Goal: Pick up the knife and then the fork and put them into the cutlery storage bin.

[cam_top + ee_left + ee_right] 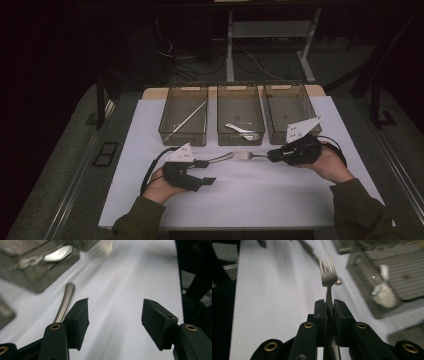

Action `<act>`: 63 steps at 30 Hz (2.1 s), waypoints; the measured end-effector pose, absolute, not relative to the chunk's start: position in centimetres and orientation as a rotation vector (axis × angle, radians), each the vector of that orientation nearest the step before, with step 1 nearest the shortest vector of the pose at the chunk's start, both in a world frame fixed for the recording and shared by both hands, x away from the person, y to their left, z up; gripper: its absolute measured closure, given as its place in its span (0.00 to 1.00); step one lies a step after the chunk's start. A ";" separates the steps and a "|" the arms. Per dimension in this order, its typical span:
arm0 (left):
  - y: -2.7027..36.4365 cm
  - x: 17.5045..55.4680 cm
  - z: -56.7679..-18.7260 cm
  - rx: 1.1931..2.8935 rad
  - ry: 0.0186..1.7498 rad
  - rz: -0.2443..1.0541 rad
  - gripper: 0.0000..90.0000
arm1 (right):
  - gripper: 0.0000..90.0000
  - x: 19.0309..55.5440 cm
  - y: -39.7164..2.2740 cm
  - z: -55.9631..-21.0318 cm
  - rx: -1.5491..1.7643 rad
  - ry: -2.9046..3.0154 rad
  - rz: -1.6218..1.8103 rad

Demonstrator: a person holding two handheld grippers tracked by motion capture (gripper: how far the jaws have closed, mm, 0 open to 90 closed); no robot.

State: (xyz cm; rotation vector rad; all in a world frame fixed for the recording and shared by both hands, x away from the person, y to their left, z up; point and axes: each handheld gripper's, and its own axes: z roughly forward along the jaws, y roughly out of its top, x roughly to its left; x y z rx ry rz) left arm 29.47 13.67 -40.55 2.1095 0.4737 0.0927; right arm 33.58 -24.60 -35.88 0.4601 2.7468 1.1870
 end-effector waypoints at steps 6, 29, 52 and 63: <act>15.4 28.6 -41.5 2.089 0.544 0.091 0.39 | 0.97 35.3 -27.4 -34.1 0.586 2.645 1.242; 15.5 29.2 -42.5 2.137 0.594 0.110 0.27 | 0.96 45.0 -34.4 -36.7 1.233 2.282 1.004; 14.3 34.6 -42.3 2.187 0.579 0.192 0.61 | 0.35 41.6 -33.4 -36.9 1.224 2.293 1.190; 13.1 36.6 -43.9 2.250 0.554 0.132 0.72 | 0.30 36.6 -30.9 -37.4 1.067 2.395 1.313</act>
